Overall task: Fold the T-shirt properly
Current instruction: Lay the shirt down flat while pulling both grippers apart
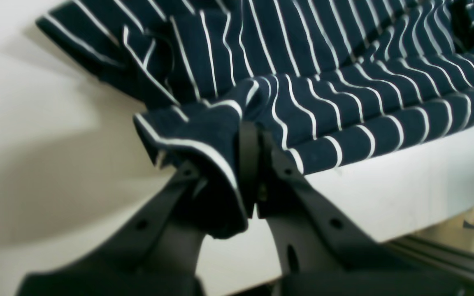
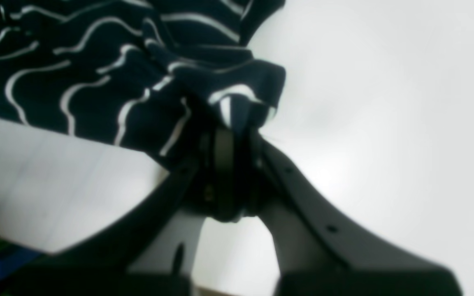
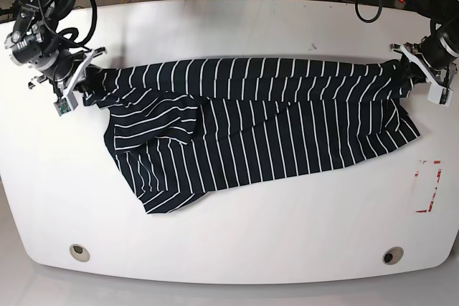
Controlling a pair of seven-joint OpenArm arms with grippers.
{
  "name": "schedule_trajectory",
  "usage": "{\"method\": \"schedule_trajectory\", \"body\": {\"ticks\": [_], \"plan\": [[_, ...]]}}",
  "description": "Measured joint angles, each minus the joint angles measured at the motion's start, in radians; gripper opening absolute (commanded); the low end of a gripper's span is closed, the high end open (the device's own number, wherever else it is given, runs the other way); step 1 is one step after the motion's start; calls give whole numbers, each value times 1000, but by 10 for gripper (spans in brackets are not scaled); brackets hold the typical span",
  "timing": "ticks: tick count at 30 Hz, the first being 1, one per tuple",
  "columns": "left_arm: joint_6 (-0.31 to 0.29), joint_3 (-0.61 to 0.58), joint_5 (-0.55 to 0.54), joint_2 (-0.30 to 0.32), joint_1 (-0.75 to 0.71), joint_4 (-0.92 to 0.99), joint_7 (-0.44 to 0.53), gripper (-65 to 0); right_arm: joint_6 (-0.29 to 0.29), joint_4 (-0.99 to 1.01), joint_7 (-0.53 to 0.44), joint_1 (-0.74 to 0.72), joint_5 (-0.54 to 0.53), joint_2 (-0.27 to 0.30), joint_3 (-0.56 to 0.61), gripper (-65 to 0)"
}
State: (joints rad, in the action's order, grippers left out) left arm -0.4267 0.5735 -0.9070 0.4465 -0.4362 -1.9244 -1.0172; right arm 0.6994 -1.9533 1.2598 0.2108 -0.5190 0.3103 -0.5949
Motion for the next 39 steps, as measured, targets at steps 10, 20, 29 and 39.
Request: {"method": "schedule_trajectory", "body": {"ticks": [10, 20, 29, 39], "plan": [[-2, -8, 0, 103, -126, 0, 3, -647, 0, 5, -6, 130, -3, 0, 1, -618], [-158, -4, 142, 127, -152, 1, 13, -608, 0, 118, -21, 171, -21, 71, 7, -610], [-264, 37, 248, 122, -150, 1, -66, -207, 0, 117, -2, 174, -2, 70, 5, -244], [-271, 164, 118, 185, -145, -2, -220, -201, 0, 110, -3, 173, -6, 66, 4, -235]]}}
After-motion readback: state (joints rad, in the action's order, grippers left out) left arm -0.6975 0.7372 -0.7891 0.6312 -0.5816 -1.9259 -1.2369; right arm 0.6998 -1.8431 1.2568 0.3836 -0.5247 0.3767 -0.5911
